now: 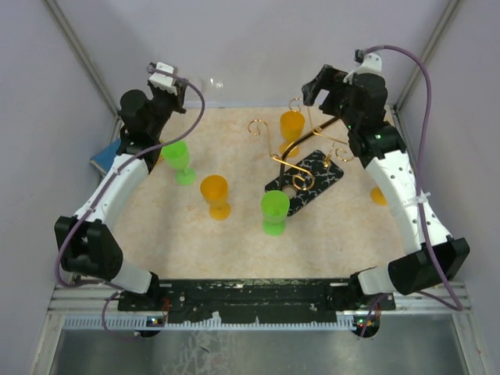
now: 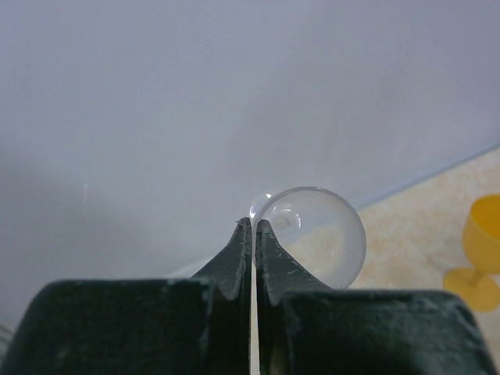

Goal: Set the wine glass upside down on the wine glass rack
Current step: Pick up the wine glass at the center of the board.

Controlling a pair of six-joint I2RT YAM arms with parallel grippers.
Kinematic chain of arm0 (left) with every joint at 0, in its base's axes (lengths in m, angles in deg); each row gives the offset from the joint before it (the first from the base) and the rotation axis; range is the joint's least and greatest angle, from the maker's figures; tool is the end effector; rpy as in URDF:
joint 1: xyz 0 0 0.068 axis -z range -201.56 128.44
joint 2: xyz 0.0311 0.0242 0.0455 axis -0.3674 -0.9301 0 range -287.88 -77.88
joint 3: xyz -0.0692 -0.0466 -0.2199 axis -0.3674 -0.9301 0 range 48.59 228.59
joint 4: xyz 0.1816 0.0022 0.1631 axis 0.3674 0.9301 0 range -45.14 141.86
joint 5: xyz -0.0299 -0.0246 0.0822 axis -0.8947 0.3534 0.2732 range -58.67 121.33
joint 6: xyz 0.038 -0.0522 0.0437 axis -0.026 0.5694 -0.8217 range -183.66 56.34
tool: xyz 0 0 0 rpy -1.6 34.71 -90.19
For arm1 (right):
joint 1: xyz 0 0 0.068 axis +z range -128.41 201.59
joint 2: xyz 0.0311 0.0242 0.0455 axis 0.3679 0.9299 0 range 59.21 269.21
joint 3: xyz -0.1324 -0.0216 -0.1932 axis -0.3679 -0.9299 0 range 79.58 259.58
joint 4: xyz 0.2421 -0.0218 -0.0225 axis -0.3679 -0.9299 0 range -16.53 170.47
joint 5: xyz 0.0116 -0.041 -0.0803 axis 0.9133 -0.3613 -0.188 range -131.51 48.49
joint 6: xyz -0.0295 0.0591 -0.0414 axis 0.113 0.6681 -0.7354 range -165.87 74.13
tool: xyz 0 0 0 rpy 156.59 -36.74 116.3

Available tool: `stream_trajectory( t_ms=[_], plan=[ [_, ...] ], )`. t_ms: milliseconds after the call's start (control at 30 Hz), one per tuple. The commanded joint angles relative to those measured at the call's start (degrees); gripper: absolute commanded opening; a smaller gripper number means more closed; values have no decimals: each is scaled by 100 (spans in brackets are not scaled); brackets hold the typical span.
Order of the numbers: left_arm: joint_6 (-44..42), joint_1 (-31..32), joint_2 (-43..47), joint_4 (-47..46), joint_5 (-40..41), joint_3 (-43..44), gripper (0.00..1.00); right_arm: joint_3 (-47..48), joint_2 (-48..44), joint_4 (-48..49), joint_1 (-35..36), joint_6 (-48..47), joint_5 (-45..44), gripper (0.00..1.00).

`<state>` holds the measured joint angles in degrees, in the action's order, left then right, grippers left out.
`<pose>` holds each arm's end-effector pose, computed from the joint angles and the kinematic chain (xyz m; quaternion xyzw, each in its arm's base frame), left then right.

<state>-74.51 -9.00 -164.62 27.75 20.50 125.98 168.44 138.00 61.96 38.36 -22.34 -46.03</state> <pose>0.3668 -0.0944 0.3793 0.2024 0.6267 -0.0732 0.7490 0.3152 0.0896 0.4123 0.0702 0.7538 0.1969 0.6230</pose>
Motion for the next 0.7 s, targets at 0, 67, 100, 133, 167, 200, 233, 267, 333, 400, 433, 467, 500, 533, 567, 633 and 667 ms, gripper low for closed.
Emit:
stream_trajectory(
  t_ms=[0,67,100,133,167,200,233,267,333,400,433,467,500,533,567,633,667],
  plan=[
    [274,209,343,-2218,337,-731,0,49,164,1099,43,1210,768,92],
    [184,392,491,-2922,498,-1126,0,107,322,1330,64,1672,1026,90],
    [90,494,541,-3262,562,-1288,0,146,414,1397,75,1903,1149,90],
    [-24,607,578,-3558,652,-1428,0,183,487,1482,82,2144,1275,89],
    [-128,713,595,-3830,756,-1550,0,198,574,1588,100,2373,1438,88],
    [-213,820,604,-4056,849,-1638,0,220,652,1692,120,2583,1566,87],
    [-294,916,613,-4243,971,-1725,0,238,734,1768,157,2748,1688,87],
    [-331,1002,614,-4462,1066,-1841,0,301,819,1796,203,2878,1776,86],
    [-412,1151,606,-4895,1195,-2014,0,402,973,1835,296,3123,1898,85],
    [-555,1303,606,-5202,1277,-2112,0,500,1129,1885,353,3358,2007,83],
    [-633,1384,614,-5312,1325,-2151,0,558,1198,1907,379,3442,2030,82],
    [-740,1468,614,-5438,1358,-2187,0,622,1253,1913,405,3531,2046,82],
    [-848,1549,614,-5564,1384,-2218,0,668,1311,1960,430,3629,2079,81],
    [-974,1651,621,-5674,1414,-2245,0,690,1371,2058,438,3750,2116,80],
    [-1089,1706,614,-5774,1451,-2261,0,741,1427,2143,452,3851,2147,77],
    [-1260,1844,623,-5898,1453,-2278,0,887,1536,2264,500,3973,2174,72],
    [-1310,1892,630,-5960,1440,-2292,0,986,1637,2279,528,3999,2184,71]
  ],
)
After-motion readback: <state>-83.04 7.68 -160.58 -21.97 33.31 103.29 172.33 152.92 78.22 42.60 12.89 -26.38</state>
